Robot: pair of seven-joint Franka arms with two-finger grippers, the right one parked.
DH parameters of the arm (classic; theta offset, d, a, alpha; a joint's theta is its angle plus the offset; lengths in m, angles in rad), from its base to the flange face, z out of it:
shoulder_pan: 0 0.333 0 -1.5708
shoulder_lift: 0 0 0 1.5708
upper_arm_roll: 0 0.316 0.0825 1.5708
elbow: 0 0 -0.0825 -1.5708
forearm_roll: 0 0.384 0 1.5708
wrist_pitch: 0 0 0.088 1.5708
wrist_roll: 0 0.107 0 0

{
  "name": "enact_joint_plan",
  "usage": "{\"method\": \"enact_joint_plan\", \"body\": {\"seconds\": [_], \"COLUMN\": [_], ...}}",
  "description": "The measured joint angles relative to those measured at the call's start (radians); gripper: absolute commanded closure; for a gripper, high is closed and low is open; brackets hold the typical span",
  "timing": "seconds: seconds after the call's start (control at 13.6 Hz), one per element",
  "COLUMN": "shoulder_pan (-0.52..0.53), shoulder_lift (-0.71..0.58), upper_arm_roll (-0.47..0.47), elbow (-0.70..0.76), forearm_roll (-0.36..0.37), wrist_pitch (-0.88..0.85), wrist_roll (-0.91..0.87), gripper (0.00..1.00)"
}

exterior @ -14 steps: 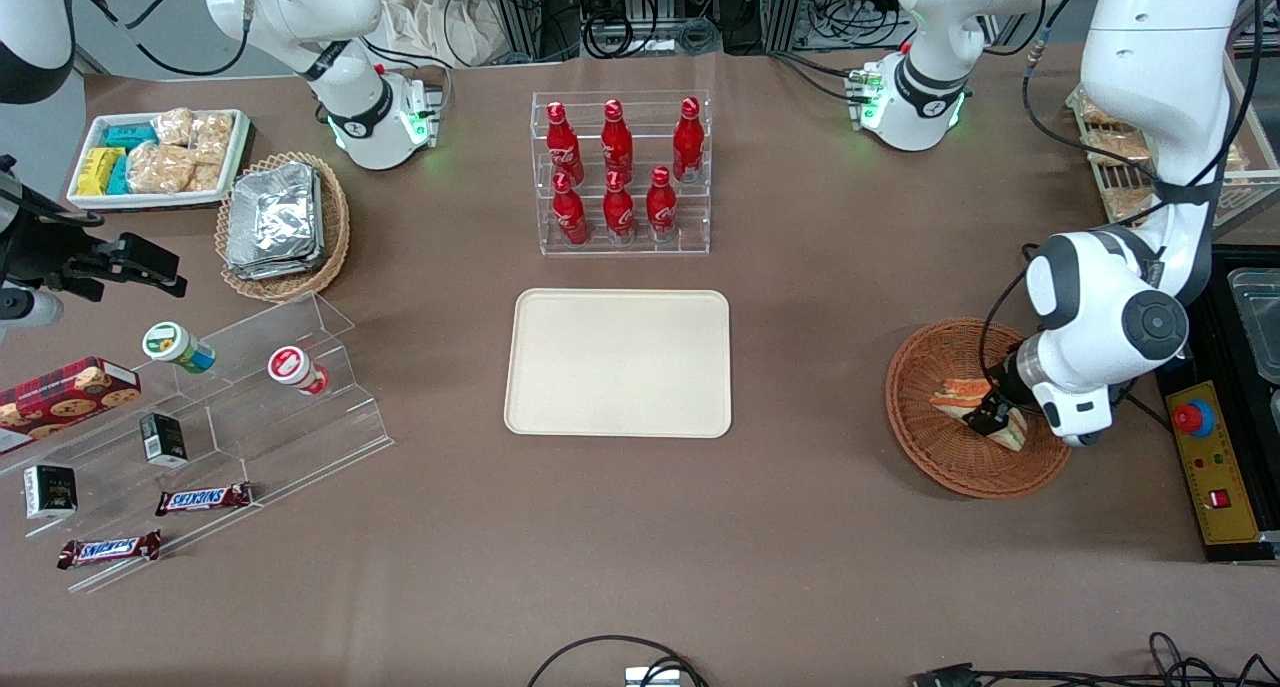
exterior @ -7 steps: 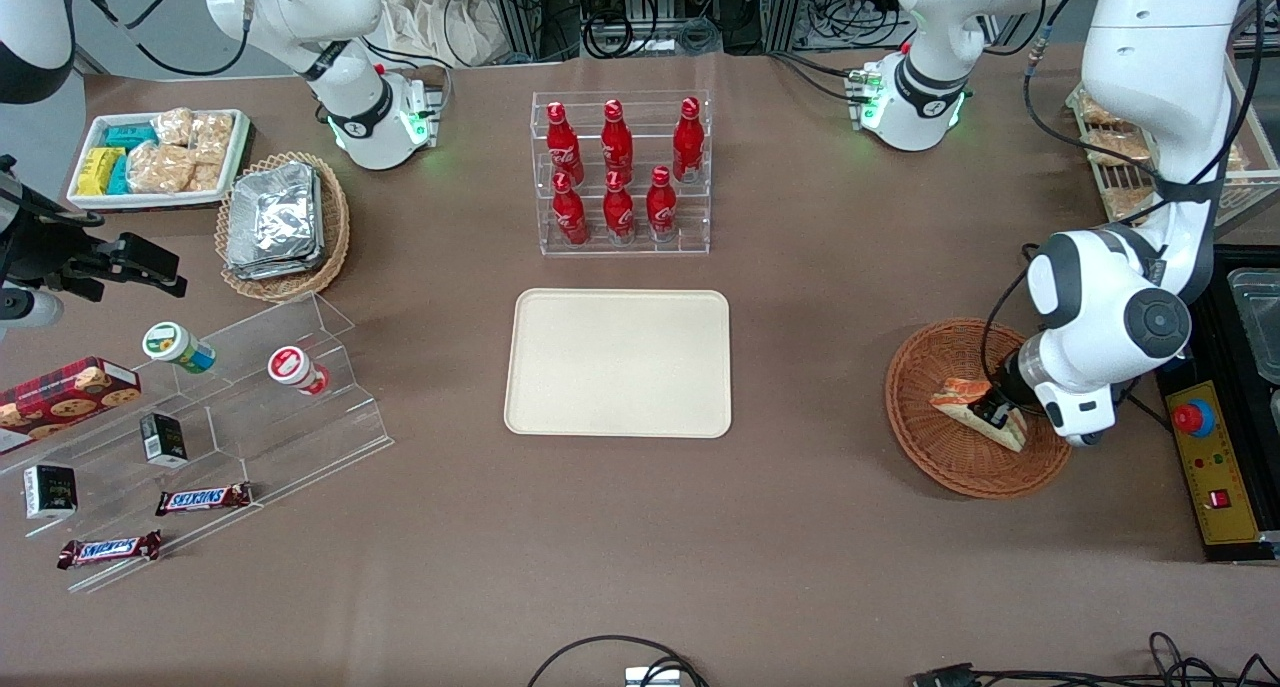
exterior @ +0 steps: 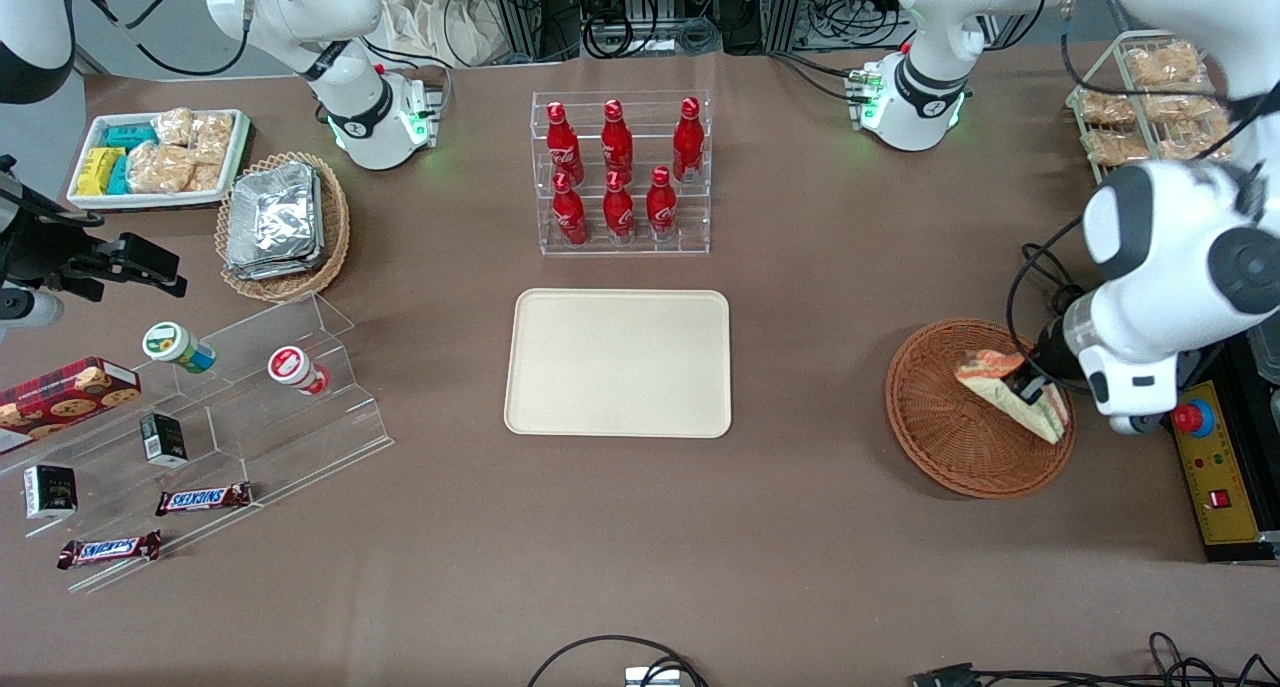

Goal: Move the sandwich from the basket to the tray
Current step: 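Lift the sandwich and carry it over the cream tray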

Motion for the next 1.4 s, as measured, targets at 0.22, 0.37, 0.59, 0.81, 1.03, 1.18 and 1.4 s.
{"method": "enact_joint_plan", "body": {"seconds": [0.22,0.37,0.59,0.81,1.03,1.18,1.4], "shoulder_pan": [-0.055,-0.107,-0.216,-0.319,-0.384,-0.414,-0.424], "shoulder_lift": [-0.004,0.005,0.038,0.130,0.291,0.395,0.487], "upper_arm_roll": [-0.093,-0.151,-0.202,-0.206,-0.205,-0.205,-0.205], "elbow": [0.151,0.171,0.174,0.176,0.221,0.254,0.270], "forearm_roll": [0.011,0.031,0.073,0.090,0.100,0.103,0.110], "wrist_pitch": [-0.122,-0.124,-0.124,-0.119,-0.055,0.007,0.095], "wrist_roll": [0.048,0.082,0.096,0.115,0.126,0.127,0.137], "gripper": [1.00,1.00,1.00,0.96,0.95,0.95,0.92]}}
